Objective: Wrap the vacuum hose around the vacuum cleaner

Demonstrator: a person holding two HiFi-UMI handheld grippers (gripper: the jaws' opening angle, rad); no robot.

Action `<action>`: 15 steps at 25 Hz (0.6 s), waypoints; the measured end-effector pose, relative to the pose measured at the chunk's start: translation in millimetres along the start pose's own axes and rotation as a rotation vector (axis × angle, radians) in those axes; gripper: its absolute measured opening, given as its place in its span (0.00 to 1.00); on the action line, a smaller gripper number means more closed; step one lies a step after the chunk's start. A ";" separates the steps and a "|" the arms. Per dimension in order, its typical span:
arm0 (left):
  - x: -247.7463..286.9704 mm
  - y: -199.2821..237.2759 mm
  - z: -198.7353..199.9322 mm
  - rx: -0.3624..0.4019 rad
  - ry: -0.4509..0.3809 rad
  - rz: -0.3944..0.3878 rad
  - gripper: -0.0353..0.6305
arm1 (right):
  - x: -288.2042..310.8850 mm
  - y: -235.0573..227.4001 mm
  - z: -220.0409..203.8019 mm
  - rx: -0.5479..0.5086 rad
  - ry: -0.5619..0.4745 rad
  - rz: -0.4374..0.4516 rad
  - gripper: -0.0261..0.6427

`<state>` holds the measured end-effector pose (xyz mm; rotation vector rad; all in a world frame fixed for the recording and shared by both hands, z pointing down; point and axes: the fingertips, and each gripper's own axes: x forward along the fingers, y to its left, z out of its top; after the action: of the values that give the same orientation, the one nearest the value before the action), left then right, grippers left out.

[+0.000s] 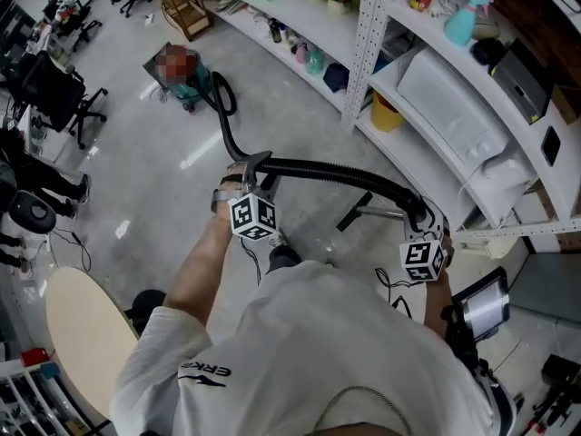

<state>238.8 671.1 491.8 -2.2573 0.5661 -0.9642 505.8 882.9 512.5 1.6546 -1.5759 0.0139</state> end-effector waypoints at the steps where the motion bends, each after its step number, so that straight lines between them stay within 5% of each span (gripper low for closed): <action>1: 2.2 5.8 -3.9 -0.002 -0.005 -0.002 0.30 | 4.6 0.7 5.8 0.003 0.004 -0.003 0.30; 15: 45.2 107.9 -79.4 0.006 -0.072 -0.017 0.30 | 76.0 18.9 109.9 0.024 0.031 -0.078 0.30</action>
<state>192.8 537.6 484.3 -2.2849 0.5124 -0.8876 449.7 762.1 490.9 1.7253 -1.4927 0.0172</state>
